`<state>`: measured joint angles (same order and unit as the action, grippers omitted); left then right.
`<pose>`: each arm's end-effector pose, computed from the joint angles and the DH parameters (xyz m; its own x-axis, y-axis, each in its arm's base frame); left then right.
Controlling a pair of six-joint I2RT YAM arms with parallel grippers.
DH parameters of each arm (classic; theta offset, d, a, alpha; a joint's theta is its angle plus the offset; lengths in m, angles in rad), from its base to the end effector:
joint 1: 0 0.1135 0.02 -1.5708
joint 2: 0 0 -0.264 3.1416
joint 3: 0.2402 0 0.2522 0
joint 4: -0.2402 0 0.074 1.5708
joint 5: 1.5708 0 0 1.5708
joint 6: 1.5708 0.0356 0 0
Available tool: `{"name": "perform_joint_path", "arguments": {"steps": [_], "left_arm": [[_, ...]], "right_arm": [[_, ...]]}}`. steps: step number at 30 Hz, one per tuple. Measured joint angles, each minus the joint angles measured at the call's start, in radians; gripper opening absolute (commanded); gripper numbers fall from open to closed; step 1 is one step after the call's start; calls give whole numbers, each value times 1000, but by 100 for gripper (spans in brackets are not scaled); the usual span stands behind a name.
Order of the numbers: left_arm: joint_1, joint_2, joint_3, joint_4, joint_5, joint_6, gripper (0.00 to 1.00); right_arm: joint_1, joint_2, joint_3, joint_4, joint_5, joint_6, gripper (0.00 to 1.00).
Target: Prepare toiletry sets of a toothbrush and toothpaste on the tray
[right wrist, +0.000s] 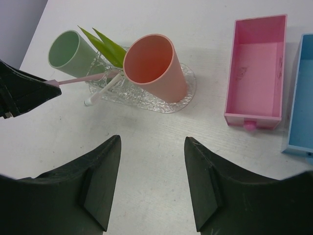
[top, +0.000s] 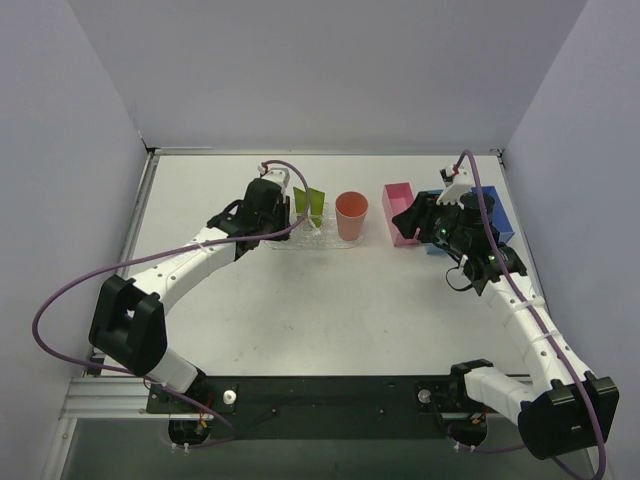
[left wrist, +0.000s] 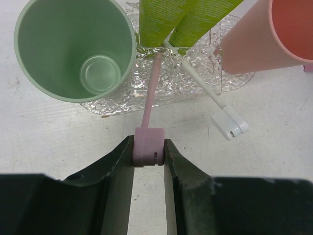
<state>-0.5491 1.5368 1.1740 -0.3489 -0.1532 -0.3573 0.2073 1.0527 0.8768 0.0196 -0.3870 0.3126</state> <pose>0.2963 -0.1749 0.2752 -0.6678 0.0034 -0.7443 0.1961 0.9655 -0.1715 0.2386 0.0639 0.3424 -0.3158 0.2246 -0.9219 -0.4817 0.7991 0.3597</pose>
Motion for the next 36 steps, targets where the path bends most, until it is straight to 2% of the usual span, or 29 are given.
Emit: {"name": "perform_joint_path", "arguments": {"steps": [1,8,28,36], "left_arm": [[0,0,2,-1,0,0,24],[0,0,5,-7,-1,0,39],[-6,-7,5,-14,-5,6,63],[-6,-105,-40,33,-5,29,70]], "right_arm": [[-1,0,0,0,-1,0,50],[-5,5,0,0,-3,0,50],[-5,5,0,0,-3,0,51],[-5,5,0,0,-3,1,52]]}}
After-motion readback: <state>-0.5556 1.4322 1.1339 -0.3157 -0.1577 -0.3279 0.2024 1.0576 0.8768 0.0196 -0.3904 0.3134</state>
